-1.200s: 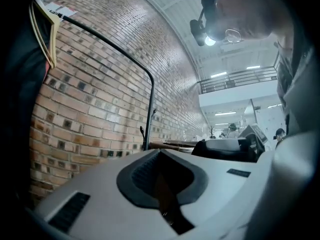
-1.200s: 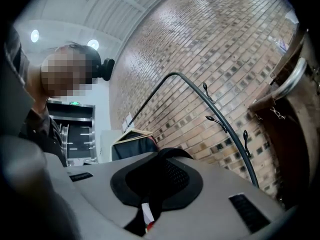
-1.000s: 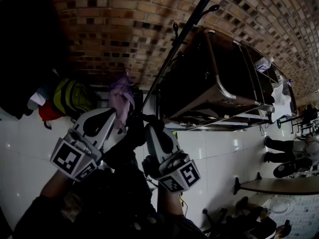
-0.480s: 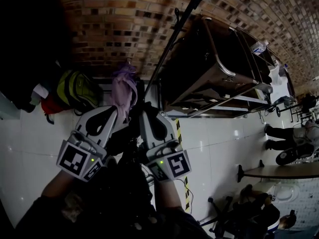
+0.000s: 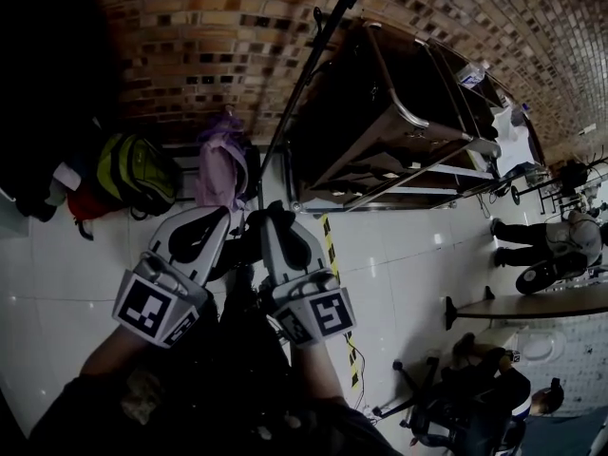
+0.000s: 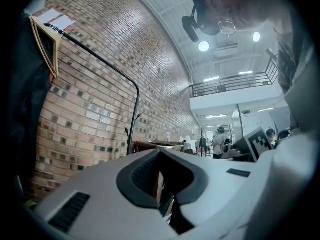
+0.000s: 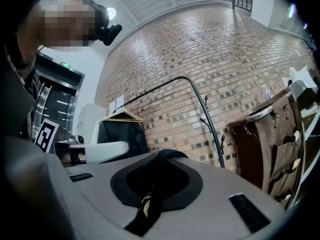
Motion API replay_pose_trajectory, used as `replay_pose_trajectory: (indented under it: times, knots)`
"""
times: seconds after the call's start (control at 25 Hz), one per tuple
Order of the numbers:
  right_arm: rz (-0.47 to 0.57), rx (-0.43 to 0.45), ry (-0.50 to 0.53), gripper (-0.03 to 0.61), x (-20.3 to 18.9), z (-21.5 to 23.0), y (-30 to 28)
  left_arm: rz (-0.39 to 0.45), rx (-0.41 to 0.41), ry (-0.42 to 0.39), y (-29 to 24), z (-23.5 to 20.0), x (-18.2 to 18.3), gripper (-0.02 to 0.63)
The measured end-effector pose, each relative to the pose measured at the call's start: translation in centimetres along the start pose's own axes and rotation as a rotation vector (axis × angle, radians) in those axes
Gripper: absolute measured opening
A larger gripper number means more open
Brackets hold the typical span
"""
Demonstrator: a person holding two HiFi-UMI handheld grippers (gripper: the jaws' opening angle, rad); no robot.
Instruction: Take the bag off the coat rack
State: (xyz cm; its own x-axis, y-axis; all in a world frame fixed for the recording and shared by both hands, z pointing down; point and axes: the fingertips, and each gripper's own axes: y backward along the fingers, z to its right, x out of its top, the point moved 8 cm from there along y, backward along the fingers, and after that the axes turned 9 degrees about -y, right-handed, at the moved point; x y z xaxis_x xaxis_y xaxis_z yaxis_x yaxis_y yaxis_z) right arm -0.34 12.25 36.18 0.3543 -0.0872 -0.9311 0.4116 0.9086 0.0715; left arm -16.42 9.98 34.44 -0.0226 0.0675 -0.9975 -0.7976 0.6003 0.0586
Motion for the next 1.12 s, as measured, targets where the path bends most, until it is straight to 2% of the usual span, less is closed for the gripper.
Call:
replay_pose_trajectory:
  times: [0.24, 0.72, 0.92, 1.12]
  knots:
    - [-0.039, 0.002, -0.003, 0.020, -0.4, 0.9, 1.5, -0.032, 0.012, 0.002, -0.7, 1.8, -0.1, 0.018]
    - [-0.117, 0.048, -0.039, 0.020, 0.2, 4.3, 3.8, -0.084, 0.105, 0.028, -2.5, 4.7, -0.6, 0.018]
    - [-0.138, 0.067, -0.016, 0.020, 0.5, 4.6, 4.3, -0.082, 0.121, 0.026, -2.7, 5.5, -0.2, 0.018]
    - [-0.144, 0.057, -0.037, 0.020, 0.9, 5.0, 4.8, -0.072, 0.133, 0.016, -2.4, 5.8, 0.3, 0.018]
